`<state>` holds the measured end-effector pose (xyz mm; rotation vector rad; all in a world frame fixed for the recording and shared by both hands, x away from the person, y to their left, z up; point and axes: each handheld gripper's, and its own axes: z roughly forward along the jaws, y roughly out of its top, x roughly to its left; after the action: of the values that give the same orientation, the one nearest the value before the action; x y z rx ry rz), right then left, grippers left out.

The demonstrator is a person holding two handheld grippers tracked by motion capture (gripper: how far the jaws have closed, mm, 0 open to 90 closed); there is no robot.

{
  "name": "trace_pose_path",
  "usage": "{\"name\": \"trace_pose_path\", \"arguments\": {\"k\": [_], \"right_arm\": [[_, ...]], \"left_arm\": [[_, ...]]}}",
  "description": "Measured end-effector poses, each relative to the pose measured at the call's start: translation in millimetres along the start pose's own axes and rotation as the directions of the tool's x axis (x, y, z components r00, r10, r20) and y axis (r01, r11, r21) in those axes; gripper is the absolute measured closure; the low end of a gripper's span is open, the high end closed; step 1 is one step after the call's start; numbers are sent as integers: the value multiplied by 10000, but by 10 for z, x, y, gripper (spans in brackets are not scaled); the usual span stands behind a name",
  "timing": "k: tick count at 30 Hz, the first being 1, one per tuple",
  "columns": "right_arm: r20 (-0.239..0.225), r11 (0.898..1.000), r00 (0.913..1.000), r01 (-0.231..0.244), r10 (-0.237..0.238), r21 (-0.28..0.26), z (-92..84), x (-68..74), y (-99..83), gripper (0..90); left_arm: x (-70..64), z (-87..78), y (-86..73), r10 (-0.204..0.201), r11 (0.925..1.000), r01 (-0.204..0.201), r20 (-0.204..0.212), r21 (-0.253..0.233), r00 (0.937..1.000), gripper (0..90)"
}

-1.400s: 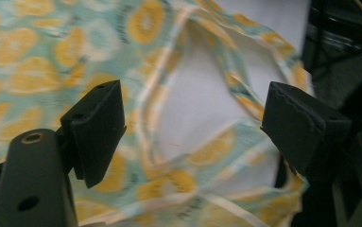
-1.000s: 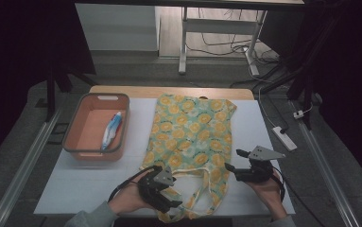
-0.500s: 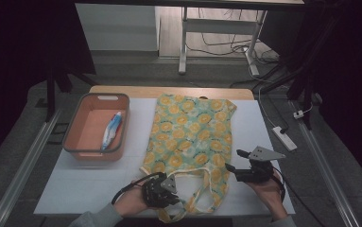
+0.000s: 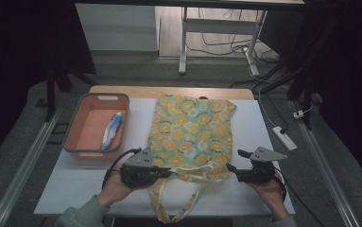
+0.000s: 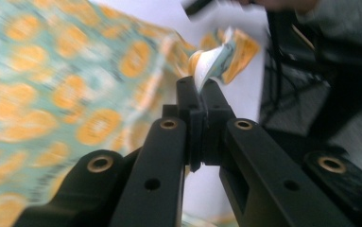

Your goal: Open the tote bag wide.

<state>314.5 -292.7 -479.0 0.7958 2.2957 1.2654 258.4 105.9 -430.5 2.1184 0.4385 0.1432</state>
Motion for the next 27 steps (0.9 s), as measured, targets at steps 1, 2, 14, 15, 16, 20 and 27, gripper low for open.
{"name": "trace_pose_path", "arguments": {"k": [1, 2, 14, 15, 16, 20, 27], "right_arm": [[-50, 10000, 10000, 3, -3, 4, -3, -1, 1, 276], [-109, 10000, 9999, 20, -20, -13, -5, 0, 2, 277], [-940, 9973, 9933, 642, -674, -370, -28, 167, 137, 266], [-940, 9973, 9933, 642, -674, -370, -28, 167, 137, 266], [-1095, 9960, 9903, 827, -858, -330, 14, 230, 198, 254], [-1423, 9908, 9813, 1340, -1299, 195, 162, 331, 292, 234], [-648, 9493, 9641, 2648, -2574, 1694, 526, 331, 303, 525]], "left_arm": [[25, -52, 26, -32, 9998, 29, -148, -174, 9999, 883], [48, -97, 47, -68, 9994, 58, -289, -339, 9996, 882], [385, -252, 179, -794, 9892, 593, -1507, -1337, 9854, 882], [412, -241, 182, -847, 9889, 641, -1543, -1339, 9844, 882], [438, -229, 184, -890, 9885, 676, -1592, -1349, 9832, 882], [525, -183, 188, -1118, 9862, 886, -1687, -1398, 9793, 883], [586, -153, 181, -1294, 9836, 1040, -1750, -1473, 9760, 880]]}}
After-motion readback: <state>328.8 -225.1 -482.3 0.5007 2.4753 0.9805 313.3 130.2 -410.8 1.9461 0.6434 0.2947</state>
